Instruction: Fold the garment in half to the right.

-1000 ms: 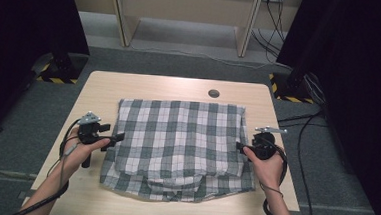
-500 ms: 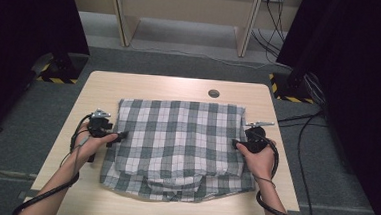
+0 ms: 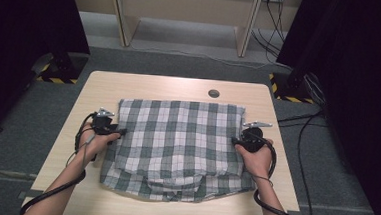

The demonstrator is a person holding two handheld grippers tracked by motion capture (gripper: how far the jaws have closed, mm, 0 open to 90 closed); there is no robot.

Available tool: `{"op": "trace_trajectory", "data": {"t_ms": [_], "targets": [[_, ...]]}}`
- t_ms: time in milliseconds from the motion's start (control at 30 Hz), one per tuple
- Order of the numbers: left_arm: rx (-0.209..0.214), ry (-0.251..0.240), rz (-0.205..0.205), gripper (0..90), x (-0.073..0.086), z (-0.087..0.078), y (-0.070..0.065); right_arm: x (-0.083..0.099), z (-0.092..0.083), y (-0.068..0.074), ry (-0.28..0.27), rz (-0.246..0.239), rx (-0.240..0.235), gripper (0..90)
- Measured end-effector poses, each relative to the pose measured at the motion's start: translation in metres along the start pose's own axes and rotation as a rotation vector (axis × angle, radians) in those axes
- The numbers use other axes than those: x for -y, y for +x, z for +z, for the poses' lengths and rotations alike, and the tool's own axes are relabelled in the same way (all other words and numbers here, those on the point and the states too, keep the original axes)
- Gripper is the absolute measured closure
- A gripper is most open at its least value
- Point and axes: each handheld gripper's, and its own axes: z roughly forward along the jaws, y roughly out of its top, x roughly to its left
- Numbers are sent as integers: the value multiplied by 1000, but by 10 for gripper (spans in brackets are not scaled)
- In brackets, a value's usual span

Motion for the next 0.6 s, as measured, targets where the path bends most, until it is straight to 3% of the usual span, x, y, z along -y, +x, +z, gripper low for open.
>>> {"op": "trace_trajectory", "data": {"t_ms": [100, 167, 333, 433, 600], "targets": [[59, 3, -59, 788, -1, 1, 4, 0, 0, -1, -8, 19, -9, 695], [74, -1, -77, 831, -1, 2, 5, 1, 0, -1, -12, 38, -13, 734], [90, -28, -95, 850, -1, -1, 7, 1, 0, 0, -17, 53, -12, 771], [105, -54, -83, 853, -5, -7, 9, 0, 0, 1, -12, 46, -6, 779], [116, -106, -109, 854, -17, -21, 7, -2, 1, 5, -5, 24, 14, 789]]}}
